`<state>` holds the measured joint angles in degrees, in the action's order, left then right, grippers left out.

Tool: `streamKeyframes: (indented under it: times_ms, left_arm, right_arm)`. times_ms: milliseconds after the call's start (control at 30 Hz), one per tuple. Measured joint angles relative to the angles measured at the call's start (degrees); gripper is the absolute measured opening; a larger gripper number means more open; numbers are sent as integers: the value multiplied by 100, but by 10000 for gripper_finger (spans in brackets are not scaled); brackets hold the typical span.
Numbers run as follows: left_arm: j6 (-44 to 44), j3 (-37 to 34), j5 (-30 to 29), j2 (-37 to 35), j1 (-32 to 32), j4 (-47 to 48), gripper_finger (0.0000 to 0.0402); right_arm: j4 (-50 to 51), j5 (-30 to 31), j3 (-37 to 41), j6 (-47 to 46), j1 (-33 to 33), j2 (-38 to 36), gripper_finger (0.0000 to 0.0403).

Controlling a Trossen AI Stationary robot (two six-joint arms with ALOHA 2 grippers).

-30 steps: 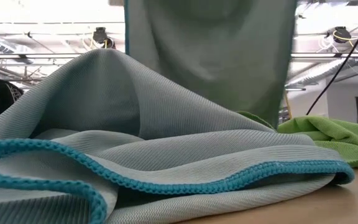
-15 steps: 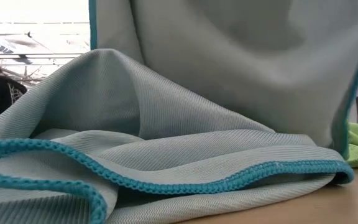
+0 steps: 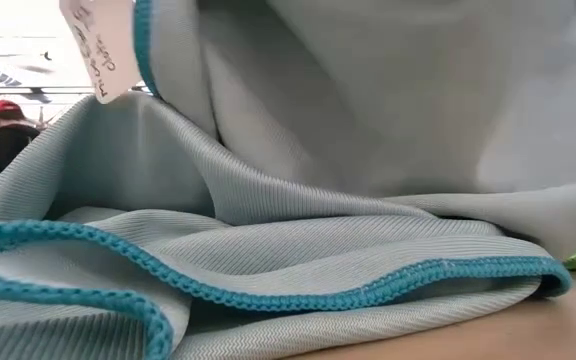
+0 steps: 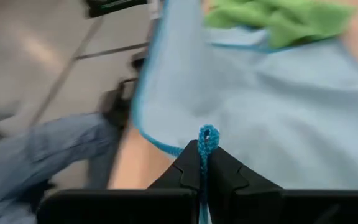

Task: Fold microfiber towels
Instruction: Fold the top left blue towel

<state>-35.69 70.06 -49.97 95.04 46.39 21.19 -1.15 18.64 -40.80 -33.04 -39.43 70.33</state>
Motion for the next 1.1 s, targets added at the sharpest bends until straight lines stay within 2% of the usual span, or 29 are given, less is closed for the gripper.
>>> streamKeyframes:
  times_ms: [200,333,400,467,633,700,833,933,1100]
  left_arm:
    - [347,0,-819,-471,-8,332,4]
    - [982,1,-2023,-1041,-75,326,4]
    - [1088,2,-2401,-1262,-178,303,5]
    - [1162,1,-2290,-1414,-253,98,4]
    - [1925,4,-956,-1336,15,-1104,5]
    - [2284,4,-697,-1173,115,-1585,4]
    - [2656,2,-874,-975,258,-1820,4]
    - [2347,2,-1198,-898,266,-1586,5]
    - [1575,2,-1242,-691,121,-1090,4]
  right_arm:
    - [19,256,0,670,203,-550,2]
    - [-44,417,-64,1364,513,-1292,2]
    - [-109,624,-88,1636,584,-1664,2]
    - [-125,739,-92,1726,580,-1946,2]
    - [156,916,-94,1316,138,-1993,2]
    - [289,1130,-94,1162,10,-1864,2]
    - [447,1459,-94,804,-45,-1594,2]
    - [520,1463,-94,550,-47,-1363,2]
    - [669,1457,-92,168,-48,-938,2]
